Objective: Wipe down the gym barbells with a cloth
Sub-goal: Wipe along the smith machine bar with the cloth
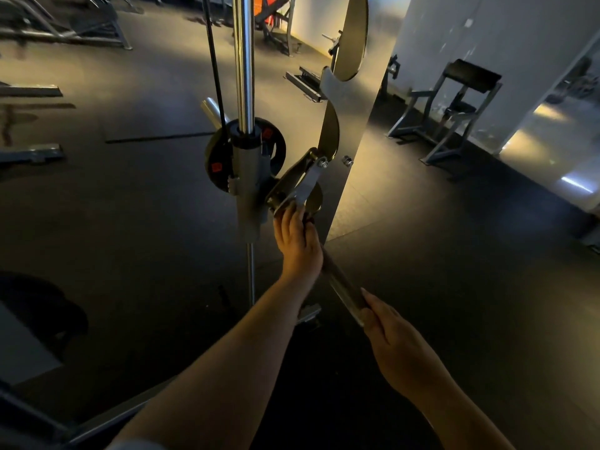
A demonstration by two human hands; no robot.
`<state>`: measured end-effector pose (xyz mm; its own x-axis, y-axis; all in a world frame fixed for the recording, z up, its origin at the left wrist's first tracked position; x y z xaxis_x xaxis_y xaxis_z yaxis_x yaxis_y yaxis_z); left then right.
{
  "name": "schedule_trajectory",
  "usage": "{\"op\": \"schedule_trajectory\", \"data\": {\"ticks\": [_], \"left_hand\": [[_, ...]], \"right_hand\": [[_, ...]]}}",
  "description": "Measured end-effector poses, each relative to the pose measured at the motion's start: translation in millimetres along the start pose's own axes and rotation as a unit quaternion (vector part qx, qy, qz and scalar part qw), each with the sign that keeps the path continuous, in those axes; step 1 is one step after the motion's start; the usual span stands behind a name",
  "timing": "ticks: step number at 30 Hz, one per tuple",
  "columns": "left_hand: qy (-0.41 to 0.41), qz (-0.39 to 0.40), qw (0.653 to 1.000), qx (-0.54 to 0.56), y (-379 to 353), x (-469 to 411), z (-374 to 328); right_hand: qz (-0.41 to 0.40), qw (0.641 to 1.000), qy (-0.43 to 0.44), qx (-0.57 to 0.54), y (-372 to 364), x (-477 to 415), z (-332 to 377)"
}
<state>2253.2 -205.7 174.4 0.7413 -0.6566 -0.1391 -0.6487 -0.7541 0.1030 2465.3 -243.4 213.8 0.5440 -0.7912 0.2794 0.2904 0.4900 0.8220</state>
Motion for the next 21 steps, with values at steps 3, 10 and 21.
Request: {"op": "schedule_trajectory", "data": {"ticks": [3,10,21], "left_hand": [[0.019,0.004,1.0,0.024,-1.4,-1.8,5.2],[0.026,0.059,0.986,0.156,-16.1,69.5,-6.1],[0.071,0.024,0.983,0.169,-19.3,78.5,-13.4]], "right_hand": [[-0.007,1.0,0.003,0.01,-0.1,1.5,0.0],[-0.01,1.0,0.016,-0.006,2.1,2.7,2.0],[-0.008,0.999,0.011,-0.03,2.5,4.1,0.7]]}}
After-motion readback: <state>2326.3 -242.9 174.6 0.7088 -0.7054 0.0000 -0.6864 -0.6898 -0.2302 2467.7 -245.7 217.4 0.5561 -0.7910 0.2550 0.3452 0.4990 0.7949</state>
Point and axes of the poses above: each hand's wrist, its own x-axis away from the middle knuckle, its own y-axis out of the back of the hand, z = x × y, the point moved 4 cm from there along -x, towards the middle knuckle, and after that the axes turned 2 degrees about x, right-handed, at the moved point
